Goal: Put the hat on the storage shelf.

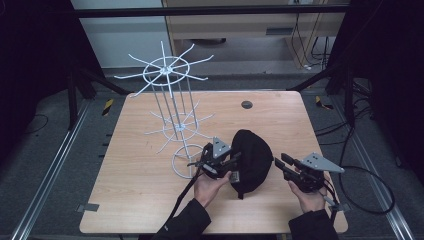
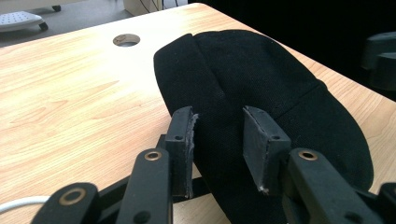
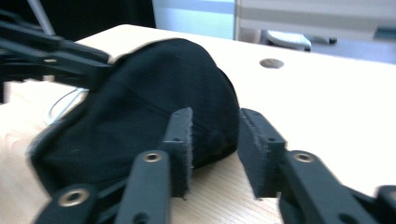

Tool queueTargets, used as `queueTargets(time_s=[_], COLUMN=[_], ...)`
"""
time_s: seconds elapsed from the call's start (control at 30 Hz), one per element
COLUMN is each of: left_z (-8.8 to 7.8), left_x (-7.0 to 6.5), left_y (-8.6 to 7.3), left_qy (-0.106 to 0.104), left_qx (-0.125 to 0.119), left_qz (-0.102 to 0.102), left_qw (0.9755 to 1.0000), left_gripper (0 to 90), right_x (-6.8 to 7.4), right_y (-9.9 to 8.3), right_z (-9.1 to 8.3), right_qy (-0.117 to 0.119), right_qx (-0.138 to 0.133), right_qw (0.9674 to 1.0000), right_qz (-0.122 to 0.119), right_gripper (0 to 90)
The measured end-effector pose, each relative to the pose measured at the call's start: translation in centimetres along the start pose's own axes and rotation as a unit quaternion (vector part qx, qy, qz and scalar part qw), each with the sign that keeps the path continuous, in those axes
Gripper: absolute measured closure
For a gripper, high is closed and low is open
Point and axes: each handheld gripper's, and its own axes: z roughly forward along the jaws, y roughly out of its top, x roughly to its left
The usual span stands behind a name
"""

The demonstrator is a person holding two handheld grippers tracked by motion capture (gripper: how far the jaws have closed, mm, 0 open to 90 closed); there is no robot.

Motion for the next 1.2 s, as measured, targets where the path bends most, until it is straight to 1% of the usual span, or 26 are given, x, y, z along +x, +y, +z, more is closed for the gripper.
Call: queueTargets(time_s=[0.03, 0.07, 0.1, 0.13, 0.23, 0.3, 0.37, 0.4, 0.47, 0.53, 0.63, 0.7, 0.73, 0.77, 0.8, 0.83, 0.93, 1.0, 1.03, 1.07, 1.13, 1.17, 1.2], left_z=[0.0, 0.1, 0.1, 0.1, 0.0, 0.1, 0.1, 0.2, 0.2, 0.3, 0.2, 0.1, 0.1, 0.1, 0.0, 0.0, 0.0, 0.0, 0.2, 0.2, 0.2, 0.1, 0.0], left_x=[0.0, 0.0, 0.0, 0.1, 0.2, 0.3, 0.3, 0.4, 0.4, 0.6, 0.9, 1.0, 1.0, 0.9, 0.9, 0.8, 0.5, 0.2, 0.0, 0.0, -0.3, -0.4, -0.4], left_y=[0.0, 0.0, 0.0, 0.0, 0.0, -0.1, -0.2, -0.3, -0.5, -0.7, -0.9, -1.0, -1.0, -1.1, -1.1, -1.1, -1.0, -0.9, -0.8, -0.8, -1.0, -1.0, -1.1], left_qy=[-0.001, -0.002, -0.002, -0.001, 0.003, 0.002, 0.002, 0.002, 0.006, 0.012, 0.011, 0.010, 0.011, 0.010, 0.008, 0.006, -0.005, -0.007, -0.004, -0.004, -0.002, 0.001, 0.002], left_qx=[-0.001, -0.003, -0.003, -0.003, -0.004, -0.005, -0.005, -0.004, -0.002, 0.001, 0.002, 0.003, 0.003, 0.001, -0.003, -0.006, -0.012, -0.011, -0.007, -0.007, -0.004, -0.001, -0.001], left_qz=[0.001, 0.001, 0.001, 0.001, 0.001, 0.001, 0.003, 0.004, 0.009, 0.008, 0.003, 0.003, 0.003, 0.002, 0.003, 0.004, 0.004, 0.011, 0.018, 0.018, 0.022, 0.029, 0.034], left_qw=[1.0000, 1.0000, 1.0000, 1.0000, 1.0000, 1.0000, 1.0000, 1.0000, 0.9999, 0.9999, 0.9999, 0.9999, 0.9999, 1.0000, 1.0000, 1.0000, 0.9999, 0.9999, 0.9998, 0.9998, 0.9997, 0.9996, 0.9994], left_gripper=[63.7, 63.7, 63.6, 63.6, 63.6, 63.6, 63.5, 63.3, 62.9, 62.5, 62.2, 61.7, 61.4, 60.1, 60.1, 59.5, 58.0, 57.7, 57.5, 57.2, 56.8, 56.1, 53.8], right_x=[-0.3, -0.5, -0.5, -0.5, -0.3, -0.4, -0.4, -0.4, -0.4, -0.3, -0.3, -0.2, -0.2, 0.0, 0.0, 0.1, 0.4, 0.6, 1.0, 1.0, 1.4, 1.5, 1.7], right_y=[-0.2, -0.4, -0.5, -0.5, -0.5, -0.6, -0.8, -0.9, -0.9, -0.9, -0.8, -0.6, -0.5, -0.2, -0.2, 0.1, 1.5, 2.7, 3.8, 3.8, 4.2, 4.2, 3.8], right_z=[0.3, 1.2, 1.6, 1.6, 2.9, 3.3, 3.8, 4.0, 4.5, 4.9, 5.0, 4.9, 4.8, 4.6, 4.6, 4.3, 3.2, 2.3, 1.7, 1.7, 1.6, 1.8, 2.4], right_qy=[0.002, 0.008, 0.011, 0.011, 0.018, 0.032, 0.040, 0.043, 0.057, 0.063, 0.064, 0.063, 0.061, 0.058, 0.058, 0.055, 0.037, 0.024, -0.004, -0.004, -0.021, -0.020, -0.025], right_qx=[0.006, 0.015, 0.020, 0.020, 0.031, 0.036, 0.044, 0.049, 0.054, 0.062, 0.067, 0.068, 0.068, 0.065, 0.065, 0.063, 0.059, 0.065, 0.085, 0.085, 0.095, 0.104, 0.112], right_qw=[1.0000, 0.9997, 0.9996, 0.9996, 0.9992, 0.9983, 0.9971, 0.9965, 0.9949, 0.9936, 0.9924, 0.9925, 0.9930, 0.9940, 0.9940, 0.9946, 0.9968, 0.9974, 0.9963, 0.9963, 0.9949, 0.9940, 0.9925], right_qz=[0.008, 0.016, 0.018, 0.018, 0.019, 0.034, 0.046, 0.052, 0.063, 0.070, 0.080, 0.080, 0.076, 0.066, 0.066, 0.060, 0.038, 0.018, -0.010, -0.010, -0.027, -0.030, -0.042], right_gripper=[61.1, 55.8, 53.7, 53.7, 47.7, 43.9, 43.4, 45.2, 48.3, 56.8, 68.4, 72.0, 73.1, 74.3, 74.3, 74.6, 74.8, 74.7, 74.6, 74.6, 74.5, 74.4, 74.0])
